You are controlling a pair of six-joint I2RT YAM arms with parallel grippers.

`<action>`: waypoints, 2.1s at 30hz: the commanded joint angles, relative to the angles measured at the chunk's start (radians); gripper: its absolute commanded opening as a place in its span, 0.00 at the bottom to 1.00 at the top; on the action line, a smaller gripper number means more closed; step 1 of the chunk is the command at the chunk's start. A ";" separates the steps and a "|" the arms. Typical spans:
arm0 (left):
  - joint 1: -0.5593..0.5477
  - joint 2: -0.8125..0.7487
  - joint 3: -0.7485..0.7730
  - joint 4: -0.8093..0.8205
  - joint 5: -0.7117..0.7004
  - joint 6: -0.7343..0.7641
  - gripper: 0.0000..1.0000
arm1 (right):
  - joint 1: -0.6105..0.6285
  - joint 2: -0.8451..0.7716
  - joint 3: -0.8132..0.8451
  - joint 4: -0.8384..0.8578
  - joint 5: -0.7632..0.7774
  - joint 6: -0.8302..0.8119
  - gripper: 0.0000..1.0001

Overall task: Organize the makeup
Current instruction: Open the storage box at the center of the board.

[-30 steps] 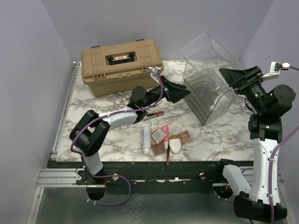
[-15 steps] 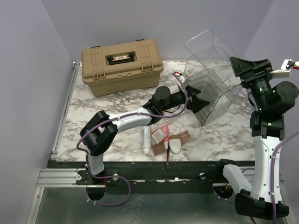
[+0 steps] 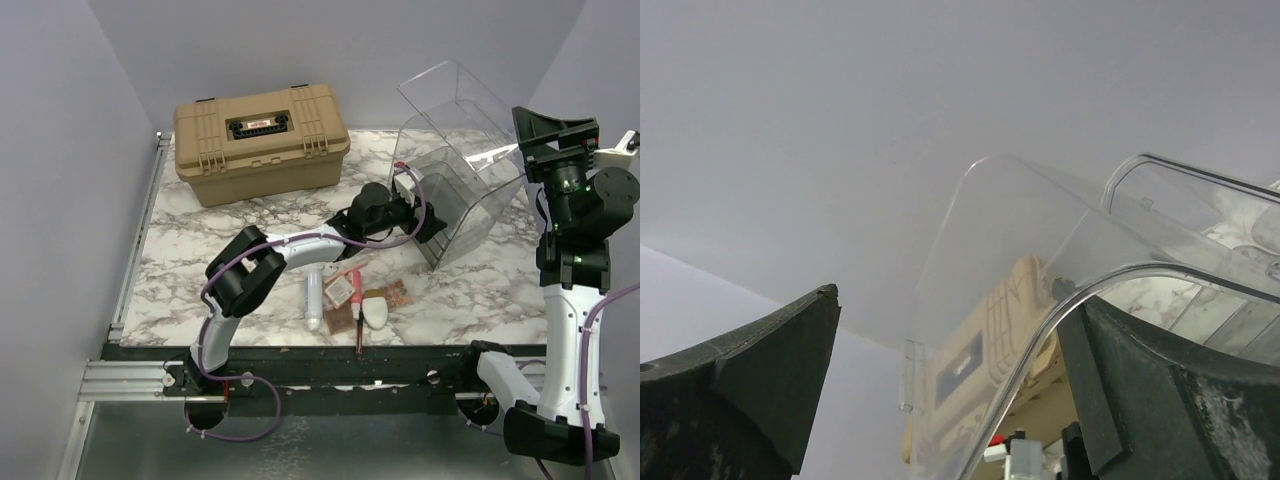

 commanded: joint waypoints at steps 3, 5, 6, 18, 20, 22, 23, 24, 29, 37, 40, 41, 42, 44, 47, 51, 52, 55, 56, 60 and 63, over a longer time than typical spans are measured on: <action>-0.003 0.065 0.117 -0.152 -0.040 0.114 0.90 | 0.000 0.013 0.064 0.037 0.067 0.044 0.95; -0.002 0.073 0.117 -0.172 -0.059 0.127 0.89 | 0.001 0.017 0.066 0.033 0.071 0.046 0.95; -0.003 0.078 0.121 -0.189 -0.068 0.136 0.89 | 0.001 0.019 0.066 0.030 0.076 0.051 0.95; -0.003 0.095 0.134 -0.445 -0.175 0.246 0.86 | 0.001 0.093 0.121 0.044 0.170 0.044 0.95; -0.004 0.093 0.122 -0.449 -0.181 0.245 0.86 | 0.000 0.104 0.131 0.036 0.196 0.035 0.95; -0.003 0.093 0.115 -0.451 -0.183 0.242 0.86 | 0.001 0.111 0.127 0.033 0.241 0.016 0.95; -0.004 0.092 0.113 -0.451 -0.184 0.241 0.86 | 0.000 0.114 0.125 0.028 0.266 0.003 0.95; -0.003 0.091 0.110 -0.452 -0.184 0.240 0.86 | 0.000 0.116 0.122 0.024 0.286 -0.011 0.95; -0.004 0.088 0.114 -0.452 -0.181 0.234 0.86 | -0.002 0.116 0.090 0.020 0.324 -0.049 0.95; -0.003 0.078 0.117 -0.452 -0.160 0.216 0.86 | -0.010 0.197 0.183 -0.100 0.341 -0.139 0.97; -0.003 0.075 0.115 -0.452 -0.155 0.212 0.86 | -0.020 0.208 0.199 -0.115 0.332 -0.172 0.97; -0.003 0.075 0.115 -0.452 -0.152 0.210 0.86 | -0.022 0.214 0.207 -0.114 0.312 -0.192 0.98; -0.004 0.074 0.115 -0.451 -0.149 0.209 0.86 | -0.023 0.221 0.219 -0.125 0.298 -0.204 0.98; -0.003 0.075 0.117 -0.452 -0.147 0.204 0.86 | -0.027 0.243 0.250 -0.169 0.270 -0.218 1.00; -0.005 0.069 0.115 -0.452 -0.145 0.196 0.86 | -0.034 0.255 0.263 -0.182 0.203 -0.230 1.00; -0.003 0.049 0.112 -0.452 -0.142 0.188 0.87 | -0.037 0.255 0.285 -0.177 0.132 -0.257 1.00; -0.004 0.045 0.113 -0.452 -0.142 0.185 0.87 | -0.037 0.257 0.301 -0.188 0.126 -0.268 1.00; -0.003 0.029 0.121 -0.452 -0.145 0.184 0.88 | -0.038 0.265 0.351 -0.223 0.115 -0.308 1.00; -0.003 0.024 0.123 -0.452 -0.146 0.184 0.88 | -0.039 0.265 0.361 -0.224 0.104 -0.325 1.00; -0.004 0.011 0.135 -0.452 -0.145 0.181 0.88 | -0.041 0.278 0.405 -0.278 0.138 -0.365 1.00; -0.003 0.004 0.138 -0.451 -0.143 0.178 0.88 | -0.046 0.275 0.419 -0.284 0.139 -0.394 1.00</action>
